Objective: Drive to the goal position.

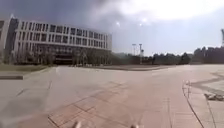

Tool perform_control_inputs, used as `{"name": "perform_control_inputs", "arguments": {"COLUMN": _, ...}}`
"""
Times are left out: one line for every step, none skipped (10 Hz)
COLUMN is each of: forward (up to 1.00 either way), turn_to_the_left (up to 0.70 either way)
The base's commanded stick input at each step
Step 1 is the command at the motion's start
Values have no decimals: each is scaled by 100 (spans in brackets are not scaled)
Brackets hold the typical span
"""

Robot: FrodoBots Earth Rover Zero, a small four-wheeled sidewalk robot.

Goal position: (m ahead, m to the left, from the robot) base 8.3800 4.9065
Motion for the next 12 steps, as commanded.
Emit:
{"name": "perform_control_inputs", "arguments": {"forward": 70, "turn_to_the_left": -1}}
{"name": "perform_control_inputs", "arguments": {"forward": 70, "turn_to_the_left": -1}}
{"name": "perform_control_inputs", "arguments": {"forward": 70, "turn_to_the_left": -1}}
{"name": "perform_control_inputs", "arguments": {"forward": 70, "turn_to_the_left": -1}}
{"name": "perform_control_inputs", "arguments": {"forward": 70, "turn_to_the_left": -1}}
{"name": "perform_control_inputs", "arguments": {"forward": 61, "turn_to_the_left": -1}}
{"name": "perform_control_inputs", "arguments": {"forward": 7, "turn_to_the_left": -1}}
{"name": "perform_control_inputs", "arguments": {"forward": 1, "turn_to_the_left": 0}}
{"name": "perform_control_inputs", "arguments": {"forward": 0, "turn_to_the_left": 0}}
{"name": "perform_control_inputs", "arguments": {"forward": 0, "turn_to_the_left": 0}}
{"name": "perform_control_inputs", "arguments": {"forward": 0, "turn_to_the_left": 0}}
{"name": "perform_control_inputs", "arguments": {"forward": 0, "turn_to_the_left": 0}}
